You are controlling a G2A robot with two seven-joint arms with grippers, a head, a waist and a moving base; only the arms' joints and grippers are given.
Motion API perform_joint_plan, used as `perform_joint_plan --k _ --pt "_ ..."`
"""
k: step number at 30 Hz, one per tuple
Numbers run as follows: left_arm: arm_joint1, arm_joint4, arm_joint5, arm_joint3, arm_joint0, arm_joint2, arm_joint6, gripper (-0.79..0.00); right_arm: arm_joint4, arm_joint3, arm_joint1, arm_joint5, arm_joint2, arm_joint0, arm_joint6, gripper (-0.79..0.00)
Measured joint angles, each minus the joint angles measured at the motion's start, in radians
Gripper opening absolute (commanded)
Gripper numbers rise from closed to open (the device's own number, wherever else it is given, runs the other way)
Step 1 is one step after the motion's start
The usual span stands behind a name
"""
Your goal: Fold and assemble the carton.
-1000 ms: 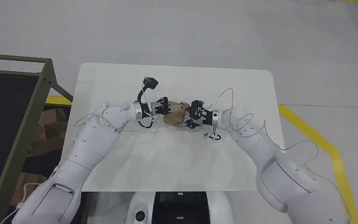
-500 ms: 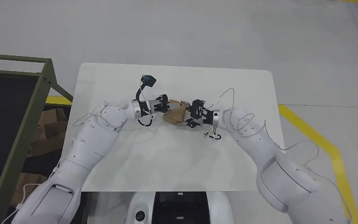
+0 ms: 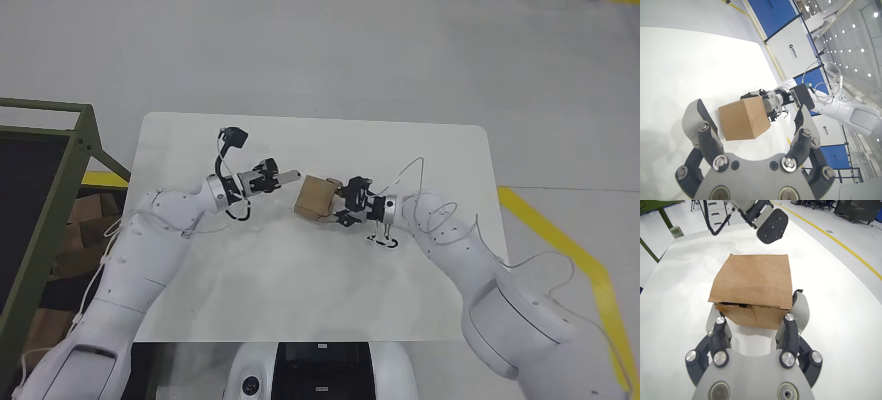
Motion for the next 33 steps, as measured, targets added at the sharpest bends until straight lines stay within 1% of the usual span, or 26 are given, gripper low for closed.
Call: perform_joint_plan --k 1,2,3,5,6,7,14,27,31,33 --pt "0.003 0.000 0.000 -0.004 0.007 -0.010 -0.001 0.000 -0.003 -0.004 0.001 0.001 -0.001 0.001 -0.010 -0.585" --pt "0.004 0.000 0.000 -0.006 0.012 -0.017 -0.001 0.000 -0.006 -0.008 0.003 0.002 -0.003 0.001 -0.019 -0.619" --pt "0.006 0.000 0.000 -0.008 0.017 -0.024 0.000 0.000 -0.011 -0.012 0.004 0.004 -0.004 0.002 -0.029 -0.674" --pt "0.010 -0.001 -0.002 -0.014 0.029 -0.042 0.001 0.000 -0.023 -0.024 0.007 0.014 -0.009 0.006 -0.050 -0.705" --pt "0.012 -0.002 -0.004 -0.016 0.034 -0.049 0.001 0.000 -0.028 -0.030 0.009 0.019 -0.011 0.008 -0.055 -0.760" --pt "0.015 -0.004 -0.006 -0.018 0.042 -0.060 0.001 0.000 -0.033 -0.039 0.011 0.025 -0.013 0.011 -0.061 -0.785" --pt "0.029 0.001 -0.009 -0.037 0.081 -0.118 -0.002 0.000 -0.039 -0.097 0.033 0.057 -0.015 0.035 -0.092 -0.785" --pt "0.029 0.002 -0.008 -0.037 0.081 -0.117 -0.002 0.000 -0.037 -0.101 0.034 0.061 -0.013 0.034 -0.089 -0.785" --pt "0.029 0.002 -0.008 -0.037 0.081 -0.117 -0.002 0.000 0.017 -0.159 0.052 0.130 0.026 0.016 -0.088 -0.785" --pt "0.029 0.002 -0.008 -0.037 0.081 -0.117 -0.002 0.000 0.022 -0.191 0.065 0.144 0.040 0.013 -0.103 -0.785"
